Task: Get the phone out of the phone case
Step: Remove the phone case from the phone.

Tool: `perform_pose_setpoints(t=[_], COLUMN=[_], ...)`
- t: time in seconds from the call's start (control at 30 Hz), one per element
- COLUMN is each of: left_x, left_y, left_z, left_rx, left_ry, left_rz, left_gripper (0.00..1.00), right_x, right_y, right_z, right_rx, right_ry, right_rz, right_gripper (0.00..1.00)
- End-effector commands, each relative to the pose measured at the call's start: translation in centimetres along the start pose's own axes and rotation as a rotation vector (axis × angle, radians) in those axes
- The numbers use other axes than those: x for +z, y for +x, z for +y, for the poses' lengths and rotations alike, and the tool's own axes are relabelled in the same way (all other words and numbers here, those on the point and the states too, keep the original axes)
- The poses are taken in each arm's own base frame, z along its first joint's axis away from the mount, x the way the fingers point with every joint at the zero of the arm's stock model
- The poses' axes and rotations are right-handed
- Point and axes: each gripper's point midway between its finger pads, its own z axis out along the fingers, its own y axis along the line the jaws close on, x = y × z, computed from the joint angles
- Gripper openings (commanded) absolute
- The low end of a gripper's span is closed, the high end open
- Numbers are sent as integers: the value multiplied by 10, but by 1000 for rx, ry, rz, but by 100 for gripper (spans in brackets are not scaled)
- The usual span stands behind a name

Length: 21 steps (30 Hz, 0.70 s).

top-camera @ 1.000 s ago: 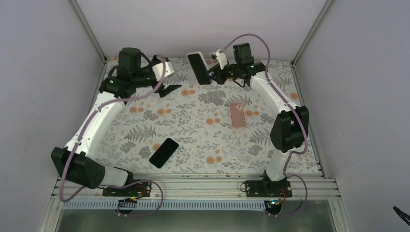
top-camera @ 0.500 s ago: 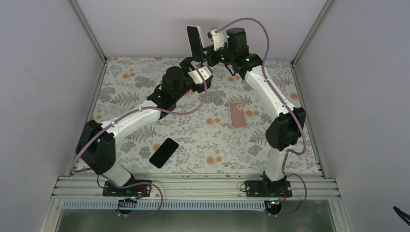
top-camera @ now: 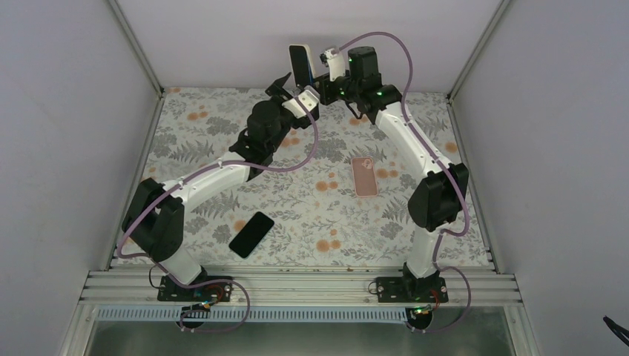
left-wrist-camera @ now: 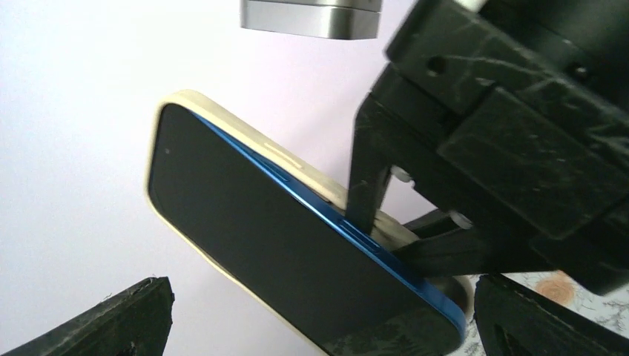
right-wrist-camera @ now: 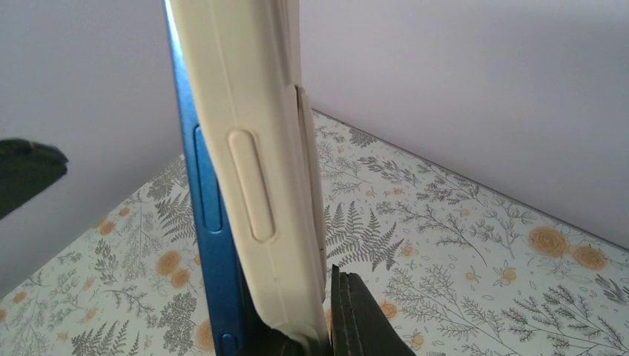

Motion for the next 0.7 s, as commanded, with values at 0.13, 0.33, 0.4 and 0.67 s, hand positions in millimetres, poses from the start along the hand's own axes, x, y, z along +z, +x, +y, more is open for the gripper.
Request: perform_pose_setpoints(t=[0.13, 0.33, 0.4, 0.67], left_x=[7, 5, 5, 15], left_y=[0, 8, 12, 23], left_z=[9, -5, -3, 16], left_rx=[-10, -13, -12, -5], left_ry=[-50, 13, 5, -64], left_rz=[-11, -2, 8, 45], left_gripper=[100, 100, 100, 100], right_x=[-26, -30, -31, -31], right_y=[-41, -43, -43, -42], right_z=[21, 22, 22, 27], right_rx=[-35, -33, -35, -36], right_ry=[-48, -40, -43, -57], right_rz=[-123, -134, -134, -133], right_gripper=[3, 3, 3, 3])
